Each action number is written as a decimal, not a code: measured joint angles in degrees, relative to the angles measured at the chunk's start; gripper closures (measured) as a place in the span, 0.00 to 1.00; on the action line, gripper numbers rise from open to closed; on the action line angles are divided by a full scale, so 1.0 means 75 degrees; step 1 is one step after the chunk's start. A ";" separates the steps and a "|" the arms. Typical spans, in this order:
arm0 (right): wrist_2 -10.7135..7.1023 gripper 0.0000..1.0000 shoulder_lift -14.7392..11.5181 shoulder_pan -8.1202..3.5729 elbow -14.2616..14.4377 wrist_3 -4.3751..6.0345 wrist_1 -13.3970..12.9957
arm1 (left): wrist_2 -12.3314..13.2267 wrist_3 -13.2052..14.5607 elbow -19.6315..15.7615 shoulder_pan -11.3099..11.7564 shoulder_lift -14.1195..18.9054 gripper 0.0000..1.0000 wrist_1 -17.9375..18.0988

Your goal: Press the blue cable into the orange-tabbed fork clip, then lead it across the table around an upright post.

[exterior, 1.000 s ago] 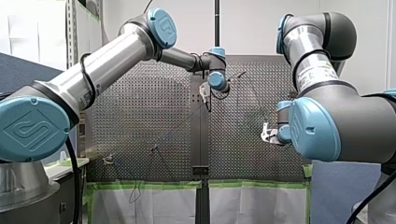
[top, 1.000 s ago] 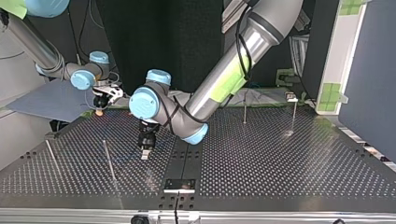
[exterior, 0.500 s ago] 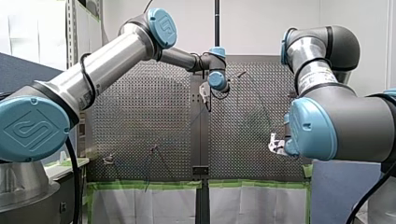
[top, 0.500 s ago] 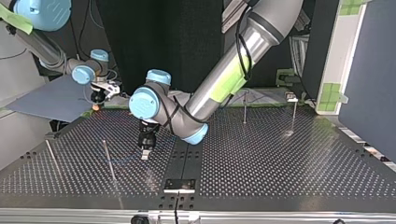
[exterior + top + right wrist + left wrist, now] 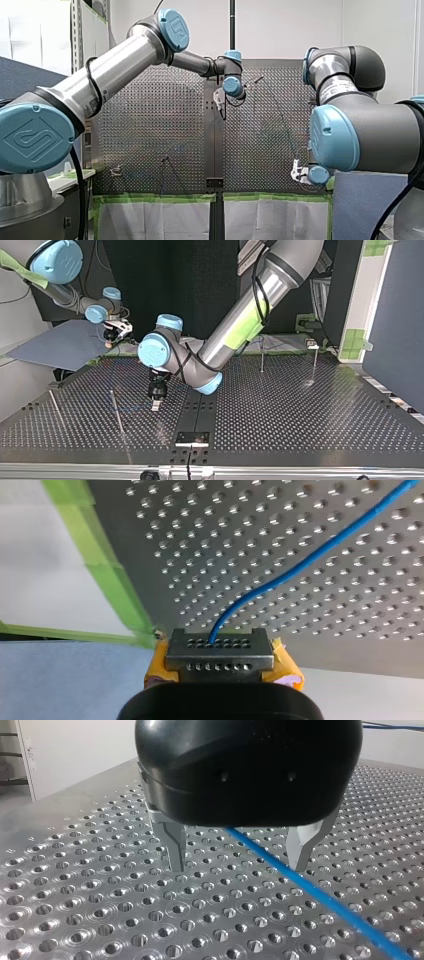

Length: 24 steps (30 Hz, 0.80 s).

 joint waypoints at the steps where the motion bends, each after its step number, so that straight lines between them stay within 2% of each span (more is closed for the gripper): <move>1: -0.0002 1.00 0.0045 -0.0010 -0.0001 0.0006 -0.0028 | 0.0000 0.0000 0.0000 0.0000 0.0000 0.00 0.0000; 9: -0.0005 1.00 0.0243 -0.0065 -0.0001 0.0034 -0.0163 | -0.0001 0.0000 0.0000 0.0000 -0.0001 0.00 -0.0009; 20: -0.0012 1.00 0.0429 -0.0201 -0.0005 0.0150 -0.0401 | -0.0002 0.0000 0.0000 -0.0006 0.0001 0.00 -0.0013; 24: -0.0017 1.00 0.0536 -0.0259 -0.0011 0.0239 -0.0503 | -0.0002 0.0000 0.0000 -0.0010 0.0001 0.00 -0.0013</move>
